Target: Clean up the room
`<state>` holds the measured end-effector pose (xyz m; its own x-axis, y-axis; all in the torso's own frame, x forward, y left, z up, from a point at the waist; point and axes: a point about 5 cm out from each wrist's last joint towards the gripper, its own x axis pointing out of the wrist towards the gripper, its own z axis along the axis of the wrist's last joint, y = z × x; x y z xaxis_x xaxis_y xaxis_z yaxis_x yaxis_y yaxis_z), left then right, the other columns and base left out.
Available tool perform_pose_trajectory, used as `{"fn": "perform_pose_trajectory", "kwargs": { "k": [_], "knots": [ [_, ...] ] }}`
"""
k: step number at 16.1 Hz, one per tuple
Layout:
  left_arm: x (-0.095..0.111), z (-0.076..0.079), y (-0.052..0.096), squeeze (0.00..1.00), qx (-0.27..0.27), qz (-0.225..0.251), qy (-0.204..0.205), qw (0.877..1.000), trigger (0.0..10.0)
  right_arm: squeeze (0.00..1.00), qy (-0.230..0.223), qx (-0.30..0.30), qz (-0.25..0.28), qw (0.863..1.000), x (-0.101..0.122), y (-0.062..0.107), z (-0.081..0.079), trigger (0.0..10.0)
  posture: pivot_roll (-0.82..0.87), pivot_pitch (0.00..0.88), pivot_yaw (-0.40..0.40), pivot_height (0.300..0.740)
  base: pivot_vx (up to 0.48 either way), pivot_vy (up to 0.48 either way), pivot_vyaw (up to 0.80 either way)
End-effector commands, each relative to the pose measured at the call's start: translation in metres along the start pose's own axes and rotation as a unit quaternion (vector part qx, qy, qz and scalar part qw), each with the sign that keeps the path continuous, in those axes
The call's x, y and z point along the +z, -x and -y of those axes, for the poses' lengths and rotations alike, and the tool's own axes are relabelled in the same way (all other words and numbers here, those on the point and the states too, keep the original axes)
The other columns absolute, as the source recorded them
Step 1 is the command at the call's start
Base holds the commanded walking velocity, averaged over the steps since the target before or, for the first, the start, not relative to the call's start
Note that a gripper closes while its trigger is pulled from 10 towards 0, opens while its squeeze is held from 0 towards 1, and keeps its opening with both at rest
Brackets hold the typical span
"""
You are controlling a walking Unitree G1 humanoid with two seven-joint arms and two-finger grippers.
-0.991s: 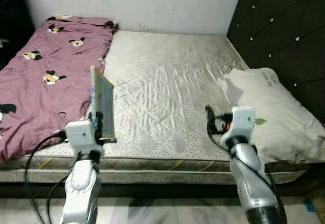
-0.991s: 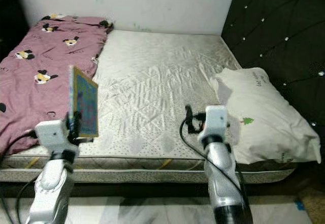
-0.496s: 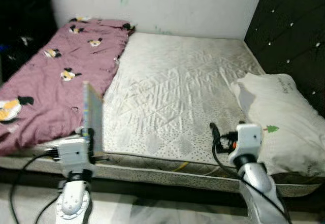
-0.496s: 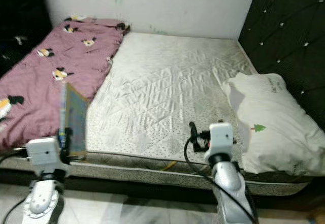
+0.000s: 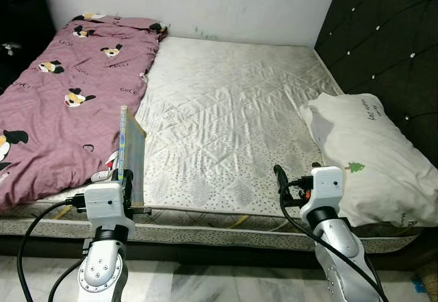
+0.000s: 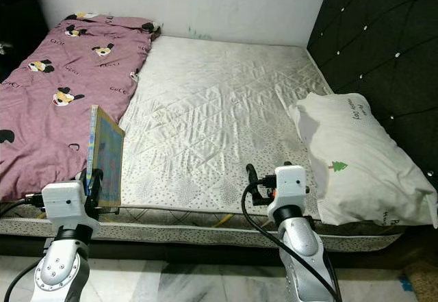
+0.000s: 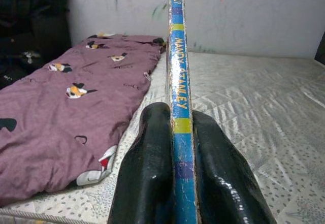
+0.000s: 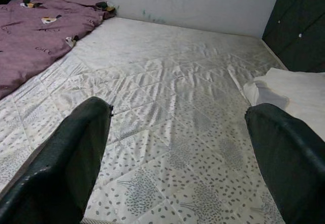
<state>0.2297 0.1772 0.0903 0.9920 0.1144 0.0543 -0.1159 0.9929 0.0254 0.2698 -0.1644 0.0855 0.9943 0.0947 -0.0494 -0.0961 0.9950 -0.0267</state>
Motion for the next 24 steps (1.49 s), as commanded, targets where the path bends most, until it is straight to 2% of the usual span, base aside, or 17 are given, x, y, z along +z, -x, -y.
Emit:
{"fn": "perform_pose_trajectory", "kwargs": {
  "k": [1,10,19,24],
  "knots": [
    [0.012,0.000,-0.003,0.00,0.002,0.025,0.002,1.000,10.0,0.00,0.003,-0.001,0.011,1.000,0.007,-0.001,0.002,10.0,0.02,0.000,-0.067,0.740,0.000,0.000,0.00],
    [0.012,0.009,-0.006,0.00,0.004,0.028,-0.001,1.000,10.0,0.00,0.013,0.009,0.014,1.000,0.011,-0.011,-0.002,10.0,0.02,0.000,-0.087,0.740,0.000,0.000,0.00],
    [0.016,0.037,-0.033,0.00,-0.079,0.039,-0.001,0.996,10.0,0.00,0.005,-0.066,0.030,0.997,0.011,0.004,0.010,10.0,-0.09,0.000,0.046,0.740,0.000,0.000,0.00],
    [0.016,0.034,-0.035,0.00,-0.075,0.042,-0.020,0.996,10.0,0.00,-0.008,-0.068,0.031,0.997,0.010,0.000,0.003,10.0,-0.08,0.000,0.050,0.740,0.000,0.000,0.00]
  ]
}}
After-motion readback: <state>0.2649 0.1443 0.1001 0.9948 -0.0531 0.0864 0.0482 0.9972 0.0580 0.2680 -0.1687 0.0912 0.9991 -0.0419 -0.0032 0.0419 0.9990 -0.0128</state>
